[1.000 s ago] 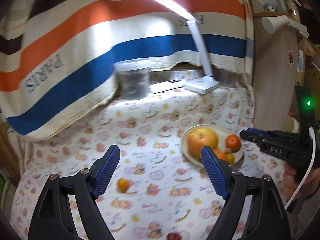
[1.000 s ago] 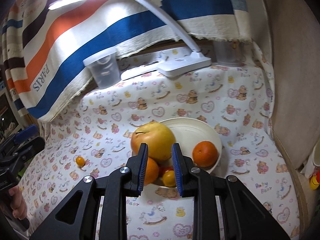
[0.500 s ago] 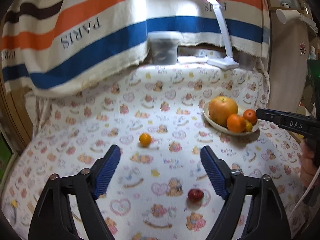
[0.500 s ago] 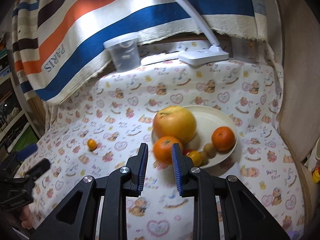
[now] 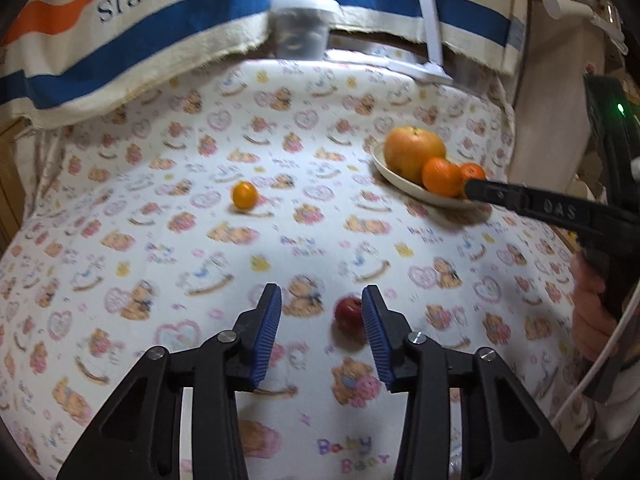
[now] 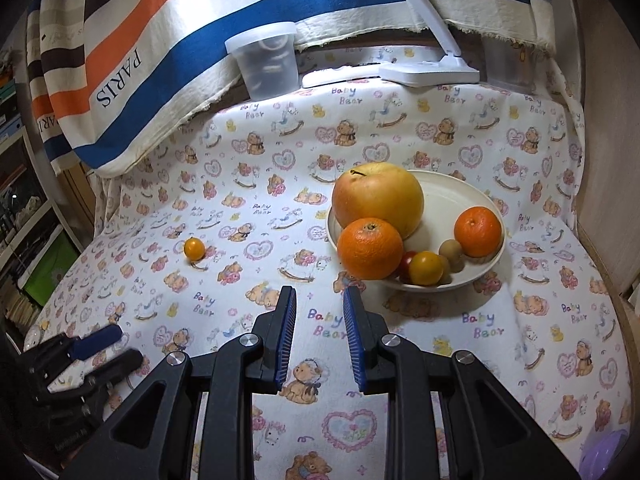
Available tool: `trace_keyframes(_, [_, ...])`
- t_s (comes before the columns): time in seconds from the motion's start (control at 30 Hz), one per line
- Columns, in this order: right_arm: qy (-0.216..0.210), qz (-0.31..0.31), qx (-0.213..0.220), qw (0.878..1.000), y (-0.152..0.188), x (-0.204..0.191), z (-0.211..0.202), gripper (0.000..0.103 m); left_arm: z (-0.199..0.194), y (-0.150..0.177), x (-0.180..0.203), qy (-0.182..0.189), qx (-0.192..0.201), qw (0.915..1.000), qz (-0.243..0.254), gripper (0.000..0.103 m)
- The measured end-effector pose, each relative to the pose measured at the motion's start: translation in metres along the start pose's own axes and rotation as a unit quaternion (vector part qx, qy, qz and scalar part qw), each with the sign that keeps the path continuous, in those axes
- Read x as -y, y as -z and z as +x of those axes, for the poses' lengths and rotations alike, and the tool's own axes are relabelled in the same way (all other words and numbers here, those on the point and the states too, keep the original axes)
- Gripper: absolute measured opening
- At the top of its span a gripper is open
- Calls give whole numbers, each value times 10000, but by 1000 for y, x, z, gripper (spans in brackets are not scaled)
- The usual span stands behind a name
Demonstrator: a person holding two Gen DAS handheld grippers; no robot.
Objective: Organize fruits
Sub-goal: 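Lower the left gripper onto the small red apple, close and lift it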
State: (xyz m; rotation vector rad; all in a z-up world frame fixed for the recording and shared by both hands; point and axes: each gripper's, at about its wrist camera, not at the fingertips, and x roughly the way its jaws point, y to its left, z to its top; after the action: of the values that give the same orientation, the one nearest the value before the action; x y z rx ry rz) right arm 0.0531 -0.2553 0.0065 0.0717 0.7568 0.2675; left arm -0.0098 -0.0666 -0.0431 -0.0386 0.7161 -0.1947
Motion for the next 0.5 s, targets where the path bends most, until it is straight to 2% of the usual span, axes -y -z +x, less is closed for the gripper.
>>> trace_keyframes(0.33, [31, 70, -85, 9999, 1, 6, 10, 25, 25, 4, 2, 615, -544, 9965, -131, 38])
trace_keyframes(0.43, [31, 73, -78, 9999, 2, 8, 10, 25, 32, 3, 2, 646, -636, 9957, -193, 38])
trace_keyframes(0.5, [31, 72, -76, 9999, 2, 8, 10, 25, 35, 3, 2, 610, -666, 9957, -229, 33])
